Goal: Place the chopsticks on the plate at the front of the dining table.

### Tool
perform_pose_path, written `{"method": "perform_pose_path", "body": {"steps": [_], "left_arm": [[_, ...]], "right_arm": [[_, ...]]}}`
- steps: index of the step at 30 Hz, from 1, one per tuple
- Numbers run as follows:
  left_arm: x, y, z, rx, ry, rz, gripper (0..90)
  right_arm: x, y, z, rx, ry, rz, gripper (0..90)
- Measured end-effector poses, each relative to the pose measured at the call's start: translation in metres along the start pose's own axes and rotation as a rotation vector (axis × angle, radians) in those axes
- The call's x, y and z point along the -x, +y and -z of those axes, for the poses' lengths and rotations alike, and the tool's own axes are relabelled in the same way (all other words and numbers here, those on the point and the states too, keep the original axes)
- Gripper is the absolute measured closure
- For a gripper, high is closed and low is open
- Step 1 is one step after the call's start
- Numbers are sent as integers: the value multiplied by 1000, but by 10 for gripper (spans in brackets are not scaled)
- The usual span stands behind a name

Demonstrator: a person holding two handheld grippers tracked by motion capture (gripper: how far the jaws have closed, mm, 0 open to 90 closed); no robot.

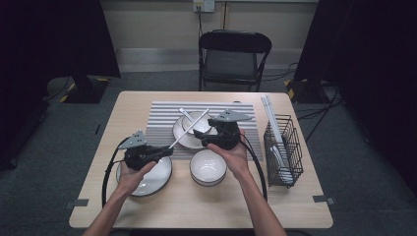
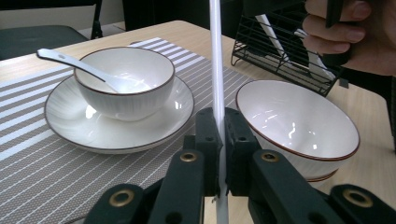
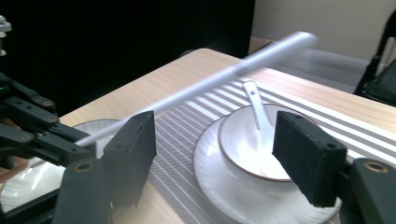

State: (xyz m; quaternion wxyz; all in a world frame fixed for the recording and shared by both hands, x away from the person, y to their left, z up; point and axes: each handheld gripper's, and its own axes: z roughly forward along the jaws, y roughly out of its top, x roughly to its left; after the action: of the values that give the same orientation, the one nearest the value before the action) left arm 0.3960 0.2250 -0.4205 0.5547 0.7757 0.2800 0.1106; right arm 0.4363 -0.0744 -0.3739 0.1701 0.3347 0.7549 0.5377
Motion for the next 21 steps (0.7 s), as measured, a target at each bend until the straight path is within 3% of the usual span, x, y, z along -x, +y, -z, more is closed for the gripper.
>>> {"method": "perform_pose_path", "body": {"steps": [7,14,21], "left_arm": [[-4,-2,1,-13,16,18,864],[-7,-2,3,-15,27,19,863],[-13,-4,8,-5,37,32,863]], "right_arm": [[14,-12,3,-40,-44,-31,291],[19,-17,0,-85,-69,-23,317],[25,-23,0,-90,-89,-39,337]]}}
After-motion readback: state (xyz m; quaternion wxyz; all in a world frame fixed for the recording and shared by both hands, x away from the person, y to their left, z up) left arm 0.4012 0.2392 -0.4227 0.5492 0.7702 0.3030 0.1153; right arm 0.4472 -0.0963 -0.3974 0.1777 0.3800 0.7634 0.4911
